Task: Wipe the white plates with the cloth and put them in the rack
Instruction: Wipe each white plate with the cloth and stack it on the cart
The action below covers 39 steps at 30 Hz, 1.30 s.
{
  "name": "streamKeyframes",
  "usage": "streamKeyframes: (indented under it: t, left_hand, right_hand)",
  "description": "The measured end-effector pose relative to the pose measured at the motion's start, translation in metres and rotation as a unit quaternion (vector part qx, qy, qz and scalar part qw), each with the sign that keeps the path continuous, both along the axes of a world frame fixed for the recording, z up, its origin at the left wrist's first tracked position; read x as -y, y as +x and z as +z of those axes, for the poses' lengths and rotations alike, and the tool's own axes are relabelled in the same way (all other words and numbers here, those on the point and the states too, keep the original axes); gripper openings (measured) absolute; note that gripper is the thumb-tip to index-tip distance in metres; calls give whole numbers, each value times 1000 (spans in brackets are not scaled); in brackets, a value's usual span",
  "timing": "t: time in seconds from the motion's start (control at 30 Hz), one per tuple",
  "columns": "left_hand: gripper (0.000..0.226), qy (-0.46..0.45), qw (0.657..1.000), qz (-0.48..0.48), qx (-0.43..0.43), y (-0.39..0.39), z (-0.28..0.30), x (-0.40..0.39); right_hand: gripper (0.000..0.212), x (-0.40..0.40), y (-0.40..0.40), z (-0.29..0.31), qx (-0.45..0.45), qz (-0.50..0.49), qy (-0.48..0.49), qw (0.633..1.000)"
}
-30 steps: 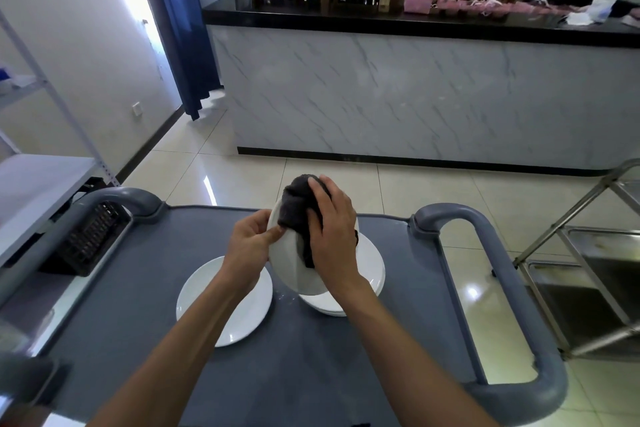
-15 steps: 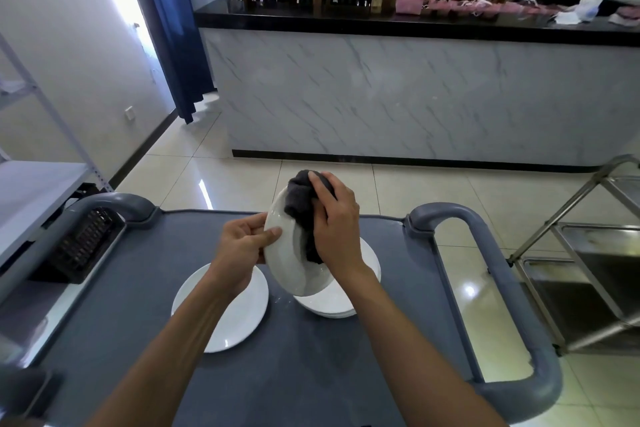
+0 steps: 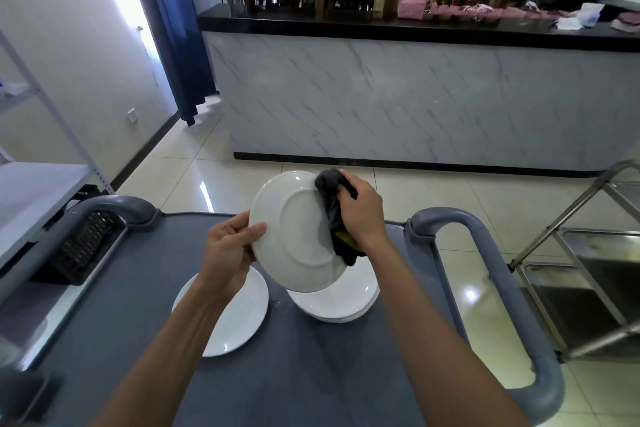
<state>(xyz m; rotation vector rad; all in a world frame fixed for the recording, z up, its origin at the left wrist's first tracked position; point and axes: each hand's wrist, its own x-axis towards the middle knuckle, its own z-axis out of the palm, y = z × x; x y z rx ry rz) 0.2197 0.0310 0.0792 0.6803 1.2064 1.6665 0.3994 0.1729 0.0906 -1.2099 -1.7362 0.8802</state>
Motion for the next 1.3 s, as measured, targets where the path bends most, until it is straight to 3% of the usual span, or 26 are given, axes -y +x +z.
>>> streamKeyframes:
  t: [0.3,0.73,1.07,1.3]
  left_hand:
    - [25,12,994,59,90,-10,3,-7]
    - [24,-7,986,133,104,-1,-2,-21]
    - [28,-21,983,141,115,-1,0,-23]
    - [28,-32,984,132,118,-7,-1,-21]
  right_hand:
    - [33,10,6,-4,-51,-14,-9,999]
    - [43,73,-38,-44,80,-4,174,981]
    - [40,96,-50,-50,138,19,328,934]
    - [41,86,-33,-64,147,16,350,925]
